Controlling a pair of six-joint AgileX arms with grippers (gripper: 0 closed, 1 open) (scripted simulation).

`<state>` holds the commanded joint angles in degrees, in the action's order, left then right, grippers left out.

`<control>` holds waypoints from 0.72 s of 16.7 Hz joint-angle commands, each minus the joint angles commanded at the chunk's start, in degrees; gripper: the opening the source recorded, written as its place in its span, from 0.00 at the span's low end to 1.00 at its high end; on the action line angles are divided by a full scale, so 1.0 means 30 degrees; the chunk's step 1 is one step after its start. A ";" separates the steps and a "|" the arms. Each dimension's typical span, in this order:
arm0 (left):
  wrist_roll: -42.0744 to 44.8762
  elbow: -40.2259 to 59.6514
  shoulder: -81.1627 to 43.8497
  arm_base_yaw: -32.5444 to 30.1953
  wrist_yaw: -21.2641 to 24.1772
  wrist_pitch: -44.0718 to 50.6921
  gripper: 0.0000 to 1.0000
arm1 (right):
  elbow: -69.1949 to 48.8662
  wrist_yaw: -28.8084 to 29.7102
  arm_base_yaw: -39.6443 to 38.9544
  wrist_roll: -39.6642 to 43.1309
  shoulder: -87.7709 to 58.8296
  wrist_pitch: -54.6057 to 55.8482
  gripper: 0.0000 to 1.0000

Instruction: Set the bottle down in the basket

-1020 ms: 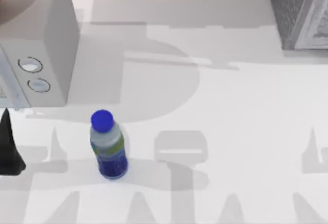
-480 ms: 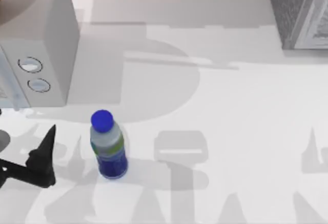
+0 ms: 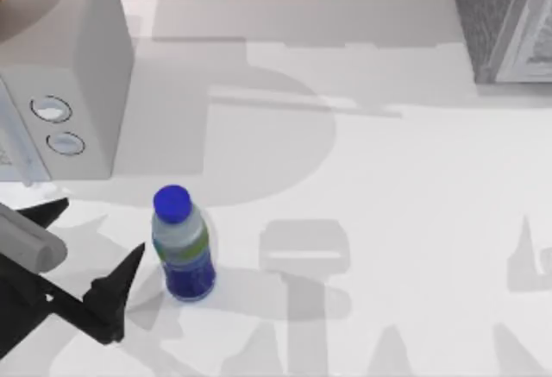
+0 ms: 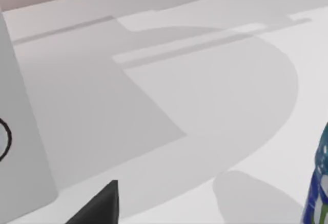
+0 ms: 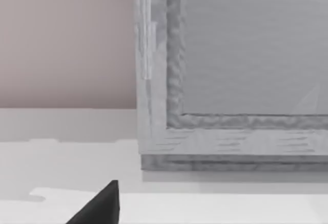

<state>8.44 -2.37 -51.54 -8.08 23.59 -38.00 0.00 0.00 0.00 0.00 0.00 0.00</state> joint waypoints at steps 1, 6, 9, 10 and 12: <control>0.0138 -0.0029 -0.1108 -0.0150 0.0399 -0.0751 1.00 | 0.0000 0.0000 0.0000 0.0000 0.0000 0.0000 1.00; 0.0854 -0.0182 -0.5719 -0.0929 0.2645 -0.4418 1.00 | 0.0000 0.0000 0.0000 0.0000 0.0000 0.0000 1.00; 0.1070 -0.0222 -0.6965 -0.1124 0.3272 -0.5402 1.00 | 0.0000 0.0000 0.0000 0.0000 0.0000 0.0000 1.00; 0.1084 -0.0220 -0.7094 -0.1124 0.3310 -0.5501 1.00 | 0.0000 0.0000 0.0000 0.0000 0.0000 0.0000 1.00; 0.1084 -0.0220 -0.7094 -0.1124 0.3310 -0.5501 1.00 | 0.0000 0.0000 0.0000 0.0000 0.0000 0.0000 1.00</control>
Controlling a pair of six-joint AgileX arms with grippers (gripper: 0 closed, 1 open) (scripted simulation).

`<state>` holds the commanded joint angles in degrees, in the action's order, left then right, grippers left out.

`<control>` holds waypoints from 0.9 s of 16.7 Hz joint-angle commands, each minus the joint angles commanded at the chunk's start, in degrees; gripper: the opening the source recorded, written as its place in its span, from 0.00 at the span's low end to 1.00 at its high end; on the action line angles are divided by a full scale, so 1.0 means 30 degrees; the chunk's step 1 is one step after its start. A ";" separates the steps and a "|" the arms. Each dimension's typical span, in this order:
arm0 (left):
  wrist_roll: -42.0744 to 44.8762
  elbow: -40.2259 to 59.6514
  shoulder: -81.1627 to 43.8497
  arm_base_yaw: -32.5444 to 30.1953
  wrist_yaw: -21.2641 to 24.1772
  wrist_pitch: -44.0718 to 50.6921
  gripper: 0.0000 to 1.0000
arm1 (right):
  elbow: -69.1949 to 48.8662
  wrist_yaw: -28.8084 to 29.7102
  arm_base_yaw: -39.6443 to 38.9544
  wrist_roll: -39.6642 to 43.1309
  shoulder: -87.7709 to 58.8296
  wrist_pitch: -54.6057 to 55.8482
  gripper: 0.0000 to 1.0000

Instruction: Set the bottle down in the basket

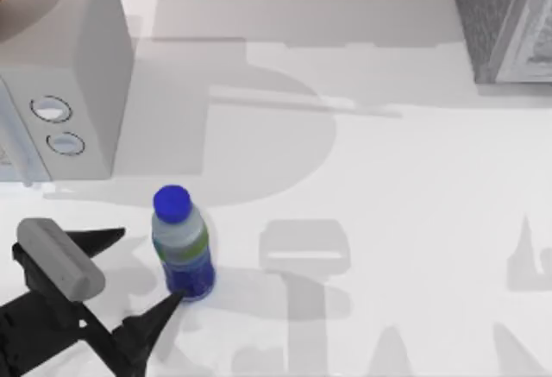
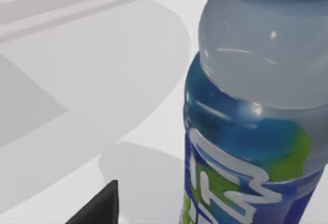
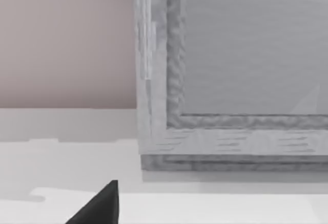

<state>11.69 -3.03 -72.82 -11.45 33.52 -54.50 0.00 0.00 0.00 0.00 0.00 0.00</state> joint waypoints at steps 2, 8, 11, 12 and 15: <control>-0.0016 0.0050 0.0012 0.0049 -0.0025 0.0044 1.00 | 0.0000 0.0000 0.0000 0.0000 0.0000 0.0000 1.00; -0.0502 0.1147 -0.3262 -0.1221 -0.1092 -0.2423 1.00 | 0.0000 0.0000 0.0000 0.0000 0.0000 0.0000 1.00; -0.0901 0.2351 -0.6673 -0.2413 -0.2167 -0.4787 1.00 | 0.0000 0.0000 0.0000 0.0000 0.0000 0.0000 1.00; -0.1037 0.2730 -0.7738 -0.2808 -0.2526 -0.5517 1.00 | 0.0000 0.0000 0.0000 0.0000 0.0000 0.0000 1.00; -0.1390 0.3529 -0.9968 -0.3764 -0.3386 -0.7108 1.00 | 0.0000 0.0000 0.0000 0.0000 0.0000 0.0000 1.00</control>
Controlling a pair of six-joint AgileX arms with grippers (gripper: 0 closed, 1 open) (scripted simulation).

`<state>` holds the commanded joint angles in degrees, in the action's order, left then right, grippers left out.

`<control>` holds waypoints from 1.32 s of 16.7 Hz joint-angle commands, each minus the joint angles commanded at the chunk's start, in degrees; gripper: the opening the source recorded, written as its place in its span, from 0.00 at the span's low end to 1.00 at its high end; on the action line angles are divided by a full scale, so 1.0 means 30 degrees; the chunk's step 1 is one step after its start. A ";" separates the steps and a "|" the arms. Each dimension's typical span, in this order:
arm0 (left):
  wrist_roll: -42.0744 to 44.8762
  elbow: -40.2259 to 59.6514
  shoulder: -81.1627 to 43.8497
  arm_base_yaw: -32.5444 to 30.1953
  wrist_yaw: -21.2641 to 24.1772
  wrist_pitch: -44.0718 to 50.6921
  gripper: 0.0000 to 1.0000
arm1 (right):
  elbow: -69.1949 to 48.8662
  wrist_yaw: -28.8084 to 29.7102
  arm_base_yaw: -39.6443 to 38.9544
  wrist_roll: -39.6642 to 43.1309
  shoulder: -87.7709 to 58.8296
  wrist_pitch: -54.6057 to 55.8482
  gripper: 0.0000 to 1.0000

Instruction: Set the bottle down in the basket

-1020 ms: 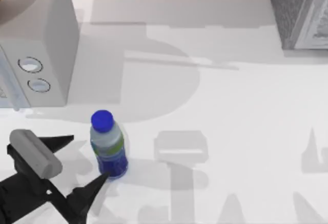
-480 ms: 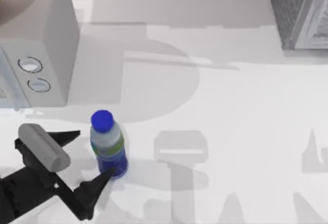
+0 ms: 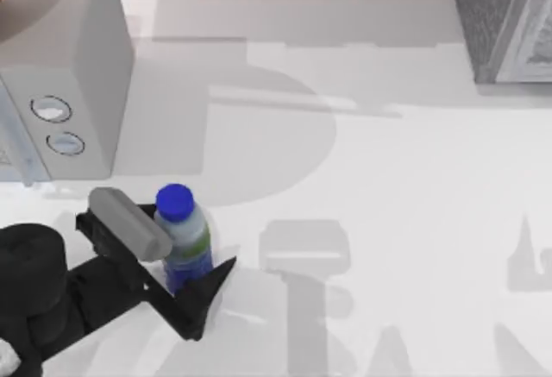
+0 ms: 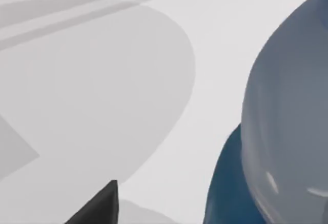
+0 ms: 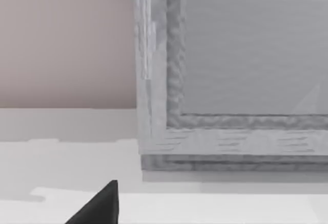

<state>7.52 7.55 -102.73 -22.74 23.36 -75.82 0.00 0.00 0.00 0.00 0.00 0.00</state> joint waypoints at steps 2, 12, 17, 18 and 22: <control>-0.0101 0.0182 -0.0486 -0.0252 -0.0231 -0.0379 1.00 | 0.0000 0.0000 0.0000 0.0000 0.0000 0.0000 1.00; -0.0101 0.0182 -0.0486 -0.0252 -0.0231 -0.0379 0.47 | 0.0000 0.0000 0.0000 0.0000 0.0000 0.0000 1.00; -0.0101 0.0182 -0.0486 -0.0252 -0.0231 -0.0379 0.10 | 0.0000 0.0000 0.0000 0.0000 0.0000 0.0000 1.00; -0.0101 0.0182 -0.0486 -0.0252 -0.0231 -0.0379 0.02 | 0.0000 0.0000 0.0000 0.0000 0.0000 0.0000 1.00; -0.0101 0.0182 -0.0486 -0.0252 -0.0231 -0.0379 0.00 | 0.0000 0.0000 0.0000 0.0000 0.0000 0.0000 1.00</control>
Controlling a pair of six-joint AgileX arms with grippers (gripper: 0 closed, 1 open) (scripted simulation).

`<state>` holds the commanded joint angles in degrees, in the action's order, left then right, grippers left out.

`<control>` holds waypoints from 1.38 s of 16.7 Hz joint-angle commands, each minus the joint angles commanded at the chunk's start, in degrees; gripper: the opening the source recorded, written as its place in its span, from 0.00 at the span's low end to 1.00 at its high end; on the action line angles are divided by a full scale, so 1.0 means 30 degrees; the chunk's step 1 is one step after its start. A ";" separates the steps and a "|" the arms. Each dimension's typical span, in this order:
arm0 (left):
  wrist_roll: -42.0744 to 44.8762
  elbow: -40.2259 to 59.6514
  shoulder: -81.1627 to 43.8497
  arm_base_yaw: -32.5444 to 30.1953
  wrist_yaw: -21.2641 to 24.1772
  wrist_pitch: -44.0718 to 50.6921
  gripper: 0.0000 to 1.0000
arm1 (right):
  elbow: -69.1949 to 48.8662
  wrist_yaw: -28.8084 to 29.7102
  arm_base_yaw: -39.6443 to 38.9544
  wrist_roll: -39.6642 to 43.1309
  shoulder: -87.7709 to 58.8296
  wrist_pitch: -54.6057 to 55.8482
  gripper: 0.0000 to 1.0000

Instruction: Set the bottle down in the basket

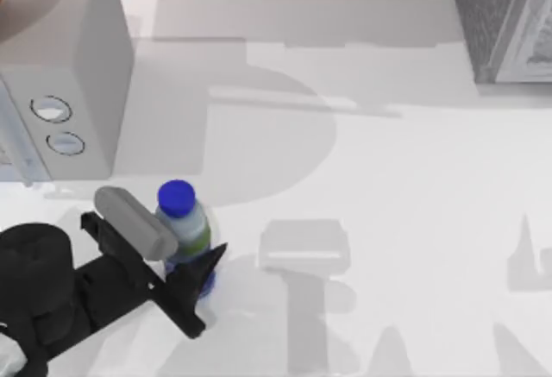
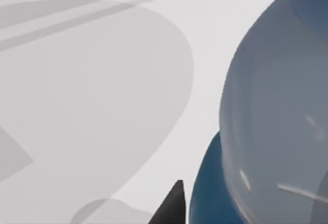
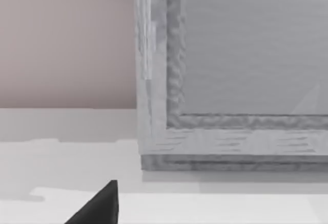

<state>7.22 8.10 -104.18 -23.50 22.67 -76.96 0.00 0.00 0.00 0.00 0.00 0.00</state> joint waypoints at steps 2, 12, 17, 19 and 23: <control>0.0000 0.0000 0.0000 0.0000 0.0000 0.0000 0.00 | 0.0000 0.0000 0.0000 0.0000 0.0000 0.0000 1.00; -0.0160 0.0896 0.2820 -0.2615 -0.0892 0.4036 0.00 | 0.0000 0.0000 0.0000 0.0000 0.0000 0.0000 1.00; -0.0719 0.3442 0.8822 -0.6726 -0.3156 1.2615 0.00 | 0.0000 0.0000 0.0000 0.0000 0.0000 0.0000 1.00; -0.1060 0.4917 1.1918 -0.8478 -0.4421 1.6997 0.00 | 0.0000 0.0000 0.0000 0.0000 0.0000 0.0000 1.00; -0.1946 0.8284 1.8747 -1.1748 -0.7381 2.6462 0.00 | 0.0000 0.0000 0.0000 0.0000 0.0000 0.0000 1.00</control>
<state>1.38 32.95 -47.94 -58.74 0.52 2.43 0.00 0.00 0.00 0.00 0.00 0.00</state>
